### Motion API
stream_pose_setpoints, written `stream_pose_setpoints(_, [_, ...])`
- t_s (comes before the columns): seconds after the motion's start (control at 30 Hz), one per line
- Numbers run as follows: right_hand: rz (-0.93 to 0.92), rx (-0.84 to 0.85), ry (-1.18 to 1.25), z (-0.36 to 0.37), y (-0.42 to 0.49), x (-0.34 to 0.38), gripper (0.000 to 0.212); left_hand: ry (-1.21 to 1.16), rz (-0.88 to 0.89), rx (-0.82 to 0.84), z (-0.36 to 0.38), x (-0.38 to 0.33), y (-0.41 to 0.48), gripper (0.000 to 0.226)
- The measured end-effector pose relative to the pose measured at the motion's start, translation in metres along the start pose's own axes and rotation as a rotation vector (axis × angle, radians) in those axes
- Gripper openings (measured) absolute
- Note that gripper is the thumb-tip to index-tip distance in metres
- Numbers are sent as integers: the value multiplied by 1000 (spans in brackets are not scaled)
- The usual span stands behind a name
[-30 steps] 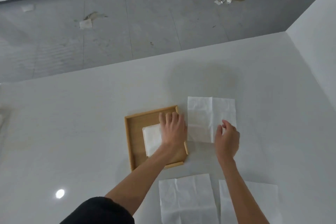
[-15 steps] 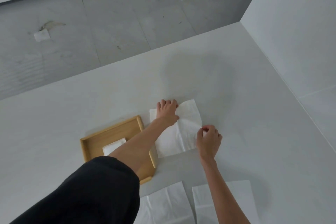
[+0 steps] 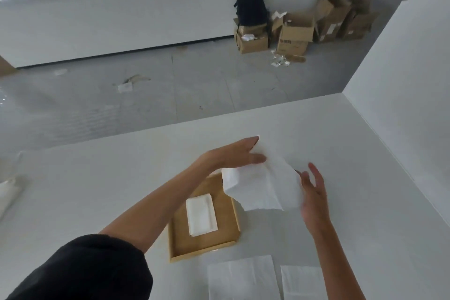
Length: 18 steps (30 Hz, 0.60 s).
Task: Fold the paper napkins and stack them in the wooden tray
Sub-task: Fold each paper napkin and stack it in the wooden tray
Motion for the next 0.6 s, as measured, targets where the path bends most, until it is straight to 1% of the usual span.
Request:
stream_pose_setpoints(0.03, [50, 73, 130, 18, -12, 2, 49, 8, 26, -19, -9, -16, -21, 30])
stream_pose_setpoints(0.07, [109, 158, 220, 40, -23, 2, 61, 3, 53, -38, -18, -31, -42, 32])
stream_pose_setpoints(0.1, [152, 245, 286, 61, -35, 3, 71, -25, 65, -51, -26, -41, -62, 33])
stream_pose_setpoints(0.13, [174, 314, 304, 82, -46, 4, 77, -69, 66, -72, -34, -49, -83, 34])
stream_pose_setpoints(0.17, [188, 379, 335, 102, -58, 7, 76, -111, 64, -103, -42, -53, -105, 35])
stream_pose_setpoints(0.2, [230, 408, 342, 121, -72, 11, 68, -148, 65, -145, -51, -56, -129, 36])
stream_pose_setpoints(0.23, [258, 482, 379, 145, -85, 18, 55, -175, 71, -188, -58, -56, -150, 36])
stream_pose_setpoints(0.27, [230, 516, 327, 162, -96, 29, 42, -187, 84, -234, -66, -56, -174, 35])
stream_pose_setpoints(0.3, [165, 536, 280, 175, -103, 42, 32, -196, 90, -273, -71, -54, -192, 36])
stream_pose_setpoints(0.37, [-45, 494, 67, 193, -114, 75, 21, -211, 97, -370, -83, -47, -235, 35])
stream_pose_setpoints(0.43, [-211, 476, -72, 214, -131, 104, 23, -241, 111, -484, -93, -41, -279, 26])
stream_pose_setpoints(0.5, [-320, 444, -145, 232, -145, 130, 26, -306, 139, -607, -100, -36, -318, 18])
stream_pose_setpoints(0.6, [-497, 422, -193, 266, -169, 170, 21, -462, 239, -738, -102, -30, -368, 26])
Point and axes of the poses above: each hand's wrist, its own y-axis towards the middle knuckle, its own z-axis out of the palm, x = y × z, the point moved 9 cm from there along y, towards the middle knuckle, and after that the axes turned 8 degrees about x, right-handed, at the moved point
